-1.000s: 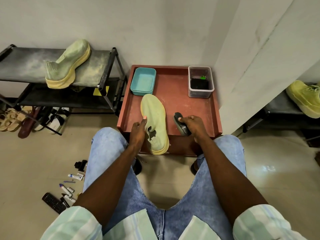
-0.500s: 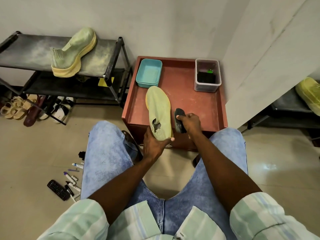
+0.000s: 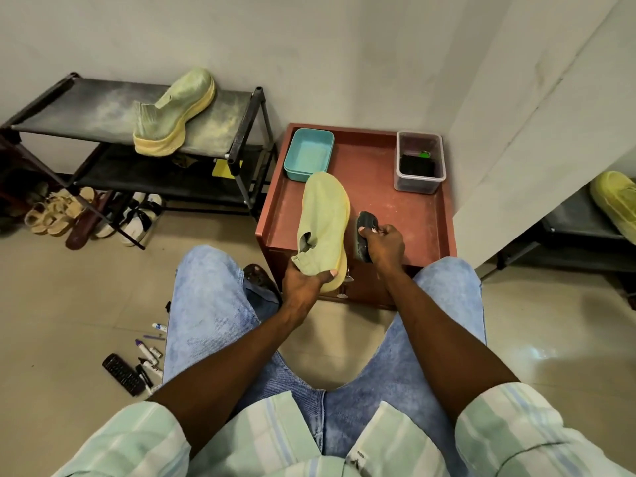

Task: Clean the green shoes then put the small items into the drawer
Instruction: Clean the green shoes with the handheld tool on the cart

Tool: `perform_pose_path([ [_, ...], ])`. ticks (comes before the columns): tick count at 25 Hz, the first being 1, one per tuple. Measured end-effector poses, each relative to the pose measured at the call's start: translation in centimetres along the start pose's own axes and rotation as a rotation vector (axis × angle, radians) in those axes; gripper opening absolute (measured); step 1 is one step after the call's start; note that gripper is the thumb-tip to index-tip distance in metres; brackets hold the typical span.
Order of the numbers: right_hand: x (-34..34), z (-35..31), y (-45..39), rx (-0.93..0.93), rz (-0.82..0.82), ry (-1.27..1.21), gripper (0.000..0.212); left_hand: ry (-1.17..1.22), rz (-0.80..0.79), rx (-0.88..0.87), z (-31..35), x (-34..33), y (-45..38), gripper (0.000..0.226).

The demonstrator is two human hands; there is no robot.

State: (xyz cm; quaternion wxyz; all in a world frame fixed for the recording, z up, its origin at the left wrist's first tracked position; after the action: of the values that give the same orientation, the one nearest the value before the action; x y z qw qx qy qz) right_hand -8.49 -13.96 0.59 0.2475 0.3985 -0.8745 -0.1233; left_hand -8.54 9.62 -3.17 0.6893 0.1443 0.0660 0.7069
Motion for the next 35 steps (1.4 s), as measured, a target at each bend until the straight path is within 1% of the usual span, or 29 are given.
perform_pose_path([
  [3, 0.0, -0.8, 0.2, 0.042, 0.014, -0.002, 0.026, 0.099, 0.005, -0.076, 2.5, 0.4, 0.9, 0.074],
  [6, -0.7, -1.1, 0.8, 0.120, 0.000, 0.047, 0.024, 0.117, 0.013, -0.161, 5.7, 1.5, 0.5, 0.076],
  [9, -2.6, -2.5, 1.0, 0.256, -0.018, 0.090, 0.027, 0.029, 0.071, -0.309, 11.0, 4.7, -2.4, 0.082],
  [12, -5.2, -5.2, 1.4, 0.327, -0.052, 0.063, 0.033, -0.103, 0.129, -0.420, 17.5, 8.5, -6.3, 0.073],
  [14, -6.8, -6.3, 1.8, 0.342, -0.090, 0.035, 0.039, -0.189, 0.165, -0.456, 21.0, 10.7, -9.0, 0.069],
  [17, -8.3, -6.1, 2.2, 0.354, -0.139, 0.035, 0.040, -0.194, 0.206, -0.436, 23.9, 13.3, -13.4, 0.069],
  [19, -8.5, -4.8, 1.6, 0.339, -0.153, 0.044, 0.042, -0.214, 0.203, -0.383, 24.3, 14.4, -16.2, 0.069],
  [23, -8.5, -3.5, -0.7, 0.271, -0.141, 0.052, 0.046, -0.352, 0.113, -0.281, 23.2, 15.3, -21.0, 0.077],
  [26, -8.3, -4.1, -1.2, 0.283, -0.100, 0.085, 0.047, -0.327, 0.085, -0.269, 22.6, 15.5, -22.2, 0.077],
  [30, -9.0, -3.7, -1.6, 0.267, -0.092, 0.096, 0.048, -0.233, 0.176, -0.319, 22.2, 16.3, -21.3, 0.065],
  [32, -9.6, -3.6, -1.4, 0.270, -0.104, 0.112, 0.047, -0.194, 0.229, -0.353, 21.7, 16.8, -21.3, 0.063],
  [35, -10.3, -3.5, -1.2, 0.299, -0.124, 0.144, 0.045, -0.221, 0.321, -0.395, 21.2, 17.3, -20.9, 0.065],
])
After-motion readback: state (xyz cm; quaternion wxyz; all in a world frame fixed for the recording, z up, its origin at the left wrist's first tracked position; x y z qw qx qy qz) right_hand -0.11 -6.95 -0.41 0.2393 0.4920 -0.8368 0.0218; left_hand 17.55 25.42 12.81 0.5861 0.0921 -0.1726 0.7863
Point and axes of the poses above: each hand's wrist, its own y-axis away from the middle knuckle, its own x-axis out of the back of the hand, z = x × y, the point moved 9 cm from there along -y, towards the middle knuckle, and after that the axes turned 6 degrees about -x, right-handed, at the moved point
